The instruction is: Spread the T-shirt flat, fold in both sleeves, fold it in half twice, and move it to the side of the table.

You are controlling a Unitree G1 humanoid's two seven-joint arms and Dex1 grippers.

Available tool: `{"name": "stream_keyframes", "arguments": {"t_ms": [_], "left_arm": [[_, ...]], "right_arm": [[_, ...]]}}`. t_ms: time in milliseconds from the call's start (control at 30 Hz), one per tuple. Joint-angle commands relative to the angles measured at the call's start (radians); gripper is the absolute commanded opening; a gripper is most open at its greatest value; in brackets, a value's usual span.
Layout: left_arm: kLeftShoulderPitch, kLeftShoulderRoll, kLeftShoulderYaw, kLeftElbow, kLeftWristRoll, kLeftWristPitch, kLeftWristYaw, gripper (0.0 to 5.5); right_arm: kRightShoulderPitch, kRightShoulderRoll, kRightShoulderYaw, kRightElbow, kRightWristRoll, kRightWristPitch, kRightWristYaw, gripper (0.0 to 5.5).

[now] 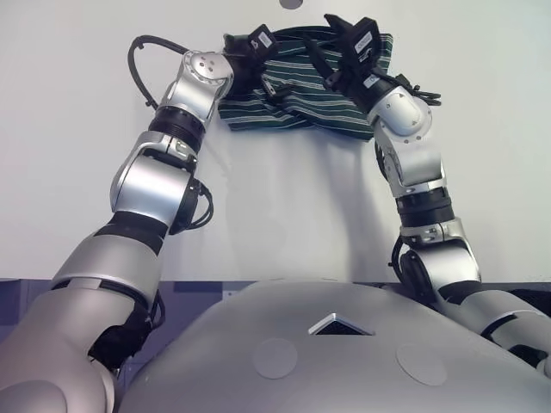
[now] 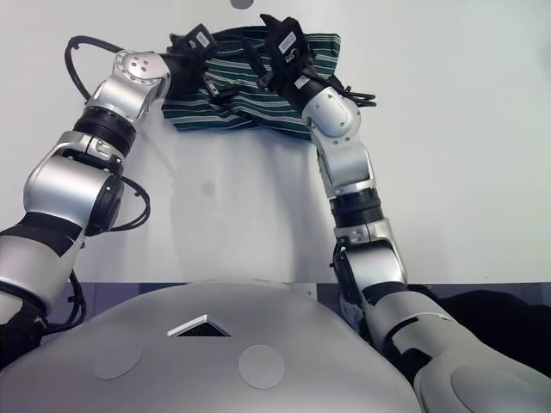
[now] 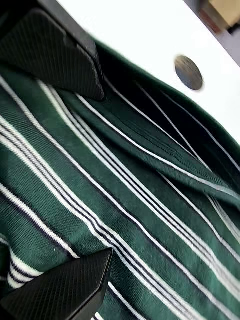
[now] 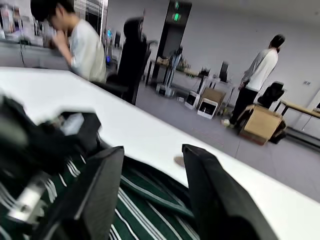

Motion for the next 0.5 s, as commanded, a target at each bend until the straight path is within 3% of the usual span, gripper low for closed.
{"name": "stream_keyframes", "arguments": {"t_ms": [33,133,267,367,500], "left_arm": [[-0.049,-0.028,0.209,0.092,-0.139,0.092,0.171,5.37],[-0.077,-0.051,0.308,0.101,-0.204,0.088,0.199,5.37],[-0.105,-0.072,0.348,0.045,-0.212,0.011,0.217,5.37],[-0.062,-0.09,0.32,-0.186,-0.236,0.0,0.091,5.37],[-0.043,-0.065,0.341,-0.459,-0.216,0.012,0.191,5.37]], "right_arm": [[0.081,-0.048,0.051,-0.056,0.011,-0.004,0.092,2.16],[0.107,-0.107,0.135,-0.041,-0.05,0.009,0.167,2.16],[0.09,-0.135,0.203,0.024,-0.125,0.094,0.194,2.16],[0.049,-0.09,0.203,0.017,-0.1,0.113,0.201,2.16],[0.016,-0.03,0.192,-0.061,-0.041,0.197,0.214,2.16]]}}
